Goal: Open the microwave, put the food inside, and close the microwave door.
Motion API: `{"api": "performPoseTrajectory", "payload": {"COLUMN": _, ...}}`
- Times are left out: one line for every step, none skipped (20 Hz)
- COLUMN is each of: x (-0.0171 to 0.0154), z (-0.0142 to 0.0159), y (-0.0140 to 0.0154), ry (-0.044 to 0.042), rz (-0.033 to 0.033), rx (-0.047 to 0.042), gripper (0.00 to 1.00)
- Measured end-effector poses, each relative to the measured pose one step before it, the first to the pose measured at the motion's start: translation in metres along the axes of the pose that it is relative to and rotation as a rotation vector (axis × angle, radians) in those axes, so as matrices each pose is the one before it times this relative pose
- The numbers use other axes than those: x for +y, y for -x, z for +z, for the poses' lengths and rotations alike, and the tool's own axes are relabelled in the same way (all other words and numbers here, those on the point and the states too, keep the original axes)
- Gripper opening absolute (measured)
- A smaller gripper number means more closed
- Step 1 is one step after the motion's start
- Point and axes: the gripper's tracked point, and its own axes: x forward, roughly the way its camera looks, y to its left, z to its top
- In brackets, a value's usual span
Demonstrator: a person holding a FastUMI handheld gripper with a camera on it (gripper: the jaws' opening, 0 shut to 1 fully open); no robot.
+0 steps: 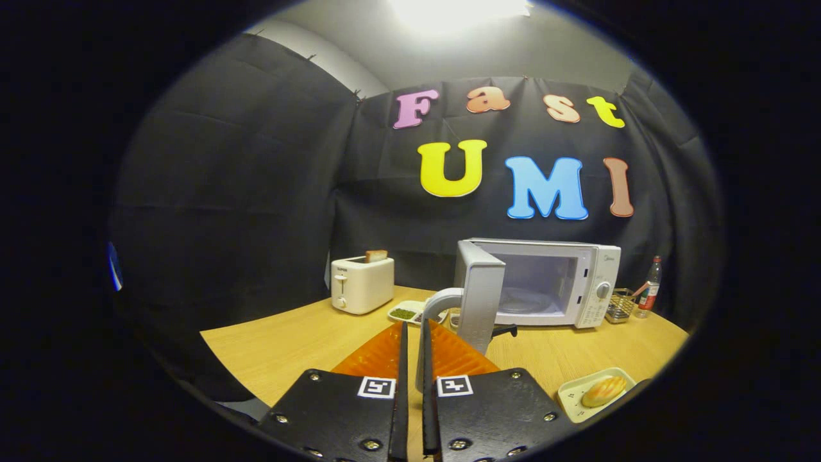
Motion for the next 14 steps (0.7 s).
{"api": "performPoseTrajectory", "payload": {"x": 0.00273, "z": 0.00183, "y": 0.00593, "ry": -0.00390, "rz": 0.04509, "rx": -0.00247, "gripper": 0.09}}
{"api": "performPoseTrajectory", "payload": {"x": 0.00232, "z": 0.00215, "y": 0.00665, "ry": -0.00645, "rz": 0.04644, "rx": 0.00238, "gripper": 0.09}}
{"api": "performPoseTrajectory", "payload": {"x": -0.00030, "z": 0.00360, "y": 0.00605, "ry": -0.00688, "rz": 0.04122, "rx": -0.00243, "gripper": 0.09}}
{"api": "performPoseTrajectory", "payload": {"x": 0.00050, "z": 0.00193, "y": 0.00665, "ry": -0.00524, "rz": 0.04010, "rx": -0.00537, "gripper": 0.11}}
{"api": "performPoseTrajectory", "payload": {"x": -0.00281, "z": 0.00148, "y": 0.00757, "ry": -0.00330, "rz": 0.03478, "rx": -0.00473, "gripper": 0.16}}
{"api": "performPoseTrajectory", "payload": {"x": -0.00249, "z": 0.00059, "y": 0.00646, "ry": 0.00375, "rz": 0.03787, "rx": -0.00281, "gripper": 0.36}}
{"api": "performPoseTrajectory", "payload": {"x": -0.00697, "z": -0.00423, "y": 0.00568, "ry": 0.01297, "rz": 0.01871, "rx": 0.00924, "gripper": 0.49}}
{"api": "performPoseTrajectory", "payload": {"x": -0.01079, "z": -0.00832, "y": 0.00530, "ry": 0.02093, "rz": 0.01384, "rx": 0.02762, "gripper": 0.71}}
{"api": "performPoseTrajectory", "payload": {"x": -0.01443, "z": -0.00957, "y": 0.00536, "ry": 0.02151, "rz": 0.00163, "rx": 0.03336, "gripper": 0.76}}
{"api": "performPoseTrajectory", "payload": {"x": -0.01204, "z": -0.00851, "y": 0.00625, "ry": 0.00775, "rz": 0.01449, "rx": 0.02255, "gripper": 0.79}}
{"api": "performPoseTrajectory", "payload": {"x": -0.01082, "z": -0.00752, "y": 0.00618, "ry": -0.00185, "rz": 0.01197, "rx": 0.01136, "gripper": 0.82}}
{"api": "performPoseTrajectory", "payload": {"x": -0.01494, "z": -0.00542, "y": 0.00710, "ry": -0.00531, "rz": -0.00397, "rx": -0.00048, "gripper": 0.83}}
{"api": "performPoseTrajectory", "payload": {"x": -0.01685, "z": -0.00627, "y": 0.00724, "ry": -0.00214, "rz": -0.01354, "rx": 0.00602, "gripper": 0.83}}
{"api": "performPoseTrajectory", "payload": {"x": -0.01612, "z": -0.00847, "y": 0.00543, "ry": 0.00620, "rz": -0.00741, "rx": 0.01778, "gripper": 0.93}}
